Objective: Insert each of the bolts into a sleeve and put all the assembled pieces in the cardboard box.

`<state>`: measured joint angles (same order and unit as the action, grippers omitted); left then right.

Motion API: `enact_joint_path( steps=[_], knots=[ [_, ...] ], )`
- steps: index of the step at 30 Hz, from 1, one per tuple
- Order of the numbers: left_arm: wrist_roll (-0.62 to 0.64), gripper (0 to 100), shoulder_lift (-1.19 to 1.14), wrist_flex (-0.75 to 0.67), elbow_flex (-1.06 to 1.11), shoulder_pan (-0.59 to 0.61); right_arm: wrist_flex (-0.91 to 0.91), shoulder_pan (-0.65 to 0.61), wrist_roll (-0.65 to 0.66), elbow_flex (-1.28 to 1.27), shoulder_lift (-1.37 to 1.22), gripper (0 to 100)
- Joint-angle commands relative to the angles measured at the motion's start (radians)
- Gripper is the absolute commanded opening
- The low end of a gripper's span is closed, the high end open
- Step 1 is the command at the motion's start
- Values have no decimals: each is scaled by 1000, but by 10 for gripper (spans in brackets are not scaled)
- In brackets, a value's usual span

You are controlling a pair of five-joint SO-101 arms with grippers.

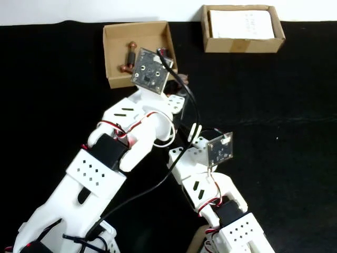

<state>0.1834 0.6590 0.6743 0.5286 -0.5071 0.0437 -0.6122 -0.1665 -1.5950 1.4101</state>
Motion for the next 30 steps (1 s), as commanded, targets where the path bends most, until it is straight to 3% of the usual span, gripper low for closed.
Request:
enact_joint_path(
  steps=[1, 7, 12, 22, 27, 30],
  knots=[
    [3, 9, 2, -17, -31, -7, -16, -5, -8, 10, 25, 6],
    [3, 9, 7, 12, -30, -4, -16, -4, -8, 12, 25, 6],
    [-66, 69, 12, 235, -62, -7, -15, -5, -8, 13, 25, 6],
    [-66, 210, 10, 624, -272, 8, 10, -5, -11, 24, 22, 6],
    [-69, 207, 12, 741, -394, 168, 163, -1, -172, 271, -30, 6],
    [-71, 207, 25, 801, -456, 302, 189, -1, -181, 447, -193, 6]
  ],
)
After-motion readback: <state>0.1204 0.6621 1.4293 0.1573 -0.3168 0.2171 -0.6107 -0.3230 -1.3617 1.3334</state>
